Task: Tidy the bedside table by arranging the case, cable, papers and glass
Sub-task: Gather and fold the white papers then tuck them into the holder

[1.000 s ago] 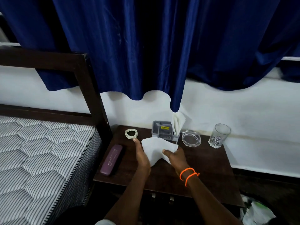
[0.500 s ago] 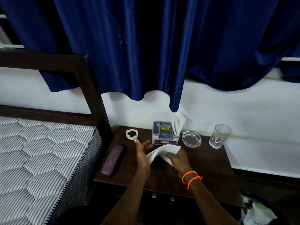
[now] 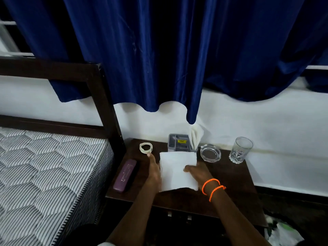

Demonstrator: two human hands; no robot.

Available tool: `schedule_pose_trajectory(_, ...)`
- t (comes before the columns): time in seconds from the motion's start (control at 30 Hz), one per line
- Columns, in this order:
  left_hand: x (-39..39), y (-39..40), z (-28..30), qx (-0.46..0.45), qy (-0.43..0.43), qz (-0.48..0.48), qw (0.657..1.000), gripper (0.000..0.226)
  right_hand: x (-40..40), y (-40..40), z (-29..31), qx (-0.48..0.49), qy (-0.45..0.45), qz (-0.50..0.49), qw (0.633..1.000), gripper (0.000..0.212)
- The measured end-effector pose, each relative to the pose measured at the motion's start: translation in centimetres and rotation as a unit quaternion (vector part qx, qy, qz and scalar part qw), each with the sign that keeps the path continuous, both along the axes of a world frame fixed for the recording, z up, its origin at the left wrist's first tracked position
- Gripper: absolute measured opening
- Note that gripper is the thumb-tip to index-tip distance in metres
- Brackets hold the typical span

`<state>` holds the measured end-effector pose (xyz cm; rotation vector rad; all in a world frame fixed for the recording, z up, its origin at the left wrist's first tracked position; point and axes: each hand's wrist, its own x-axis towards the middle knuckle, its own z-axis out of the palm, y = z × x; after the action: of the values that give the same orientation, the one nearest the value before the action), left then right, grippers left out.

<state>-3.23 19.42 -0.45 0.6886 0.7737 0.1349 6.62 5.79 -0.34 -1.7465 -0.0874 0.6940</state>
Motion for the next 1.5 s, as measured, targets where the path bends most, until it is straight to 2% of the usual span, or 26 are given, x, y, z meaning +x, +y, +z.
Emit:
schedule_pose_trajectory(0.07,-0.6,-0.3,-0.3,0.006,-0.007,-0.027,1.000,0.096,0.0,-0.4,0.2,-0.002,-0.001,0.010,1.000,0.019)
schedule_pose_trajectory(0.13,-1.2,-0.8,-0.1,0.043,-0.005,-0.036,0.998,0.077,-0.1,-0.7,0.7,0.015,-0.012,0.007,1.000,0.021)
schedule_pose_trajectory(0.27,-1.6,-1.5,-0.4,0.236,0.028,-0.008,0.971,0.032,-1.2,-0.8,1.4,0.099,-0.055,-0.002,0.994,0.024)
schedule_pose_trajectory(0.37,-1.3,-1.9,-0.4,0.279,-0.023,0.032,0.959,0.016,-1.9,-0.7,1.5,0.143,-0.088,-0.017,0.986,0.031)
schedule_pose_trajectory(0.5,-0.8,-1.9,-0.6,0.314,-0.048,0.045,0.947,0.021,-2.3,-0.6,0.6,0.136,-0.101,-0.019,0.985,0.037)
schedule_pose_trajectory(0.63,-1.2,-1.5,-2.0,0.348,-0.019,0.032,0.937,0.035,-2.6,-0.6,-0.1,0.074,-0.152,-0.008,0.986,0.034)
schedule_pose_trajectory(0.7,-1.2,-1.2,-2.5,0.346,-0.028,0.028,0.937,0.031,-2.4,-0.4,-0.1,0.057,-0.181,0.004,0.982,0.042)
schedule_pose_trajectory(0.77,-1.1,-1.1,-2.6,0.344,-0.034,0.025,0.938,0.024,-2.1,-0.3,-0.4,0.040,-0.200,0.000,0.979,0.040)
schedule_pose_trajectory(0.83,-0.8,-1.2,-2.4,0.344,-0.022,0.030,0.938,0.022,-1.9,-0.2,-0.6,0.038,-0.185,-0.003,0.982,0.036)
schedule_pose_trajectory(0.9,-0.6,-1.3,-2.4,0.350,-0.008,0.035,0.936,0.022,-1.9,-0.1,-0.8,0.022,-0.166,0.009,0.986,0.043)
schedule_pose_trajectory(1.07,-0.2,-1.1,-2.4,0.404,0.002,0.038,0.914,0.022,-1.6,0.2,-0.8,-0.012,-0.177,-0.009,0.984,0.042)
schedule_pose_trajectory(1.17,-0.4,-1.2,-2.5,0.418,0.023,0.018,0.908,0.022,-1.5,0.2,-1.0,-0.033,-0.161,-0.013,0.986,0.038)
schedule_pose_trajectory(1.27,-0.8,-1.0,-3.1,0.453,0.071,-0.019,0.889,0.030,-1.4,0.2,-1.3,-0.044,-0.155,-0.011,0.987,0.038)
schedule_pose_trajectory(1.5,-1.4,-0.2,-3.0,0.476,0.117,-0.030,0.871,0.031,-0.8,-0.6,-1.6,-0.040,-0.204,0.011,0.978,0.034)
